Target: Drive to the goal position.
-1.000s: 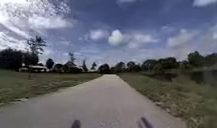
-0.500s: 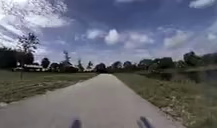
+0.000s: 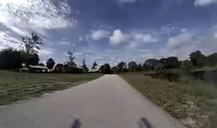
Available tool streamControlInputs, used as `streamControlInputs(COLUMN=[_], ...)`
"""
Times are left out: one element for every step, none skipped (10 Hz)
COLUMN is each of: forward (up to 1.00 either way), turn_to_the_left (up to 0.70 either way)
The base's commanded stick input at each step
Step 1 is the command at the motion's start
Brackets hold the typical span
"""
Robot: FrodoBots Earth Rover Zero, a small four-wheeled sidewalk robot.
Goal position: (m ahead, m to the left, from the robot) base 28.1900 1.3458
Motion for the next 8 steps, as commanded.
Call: streamControlInputs(forward=[0.69, 0.69, 0.69, 0.69, 0.69, 0.69, 0.69, 0.69], turn_to_the_left=[0.22, 0.09, 0.03, 0.03, 0.03, 0.03, 0.03, 0.03])
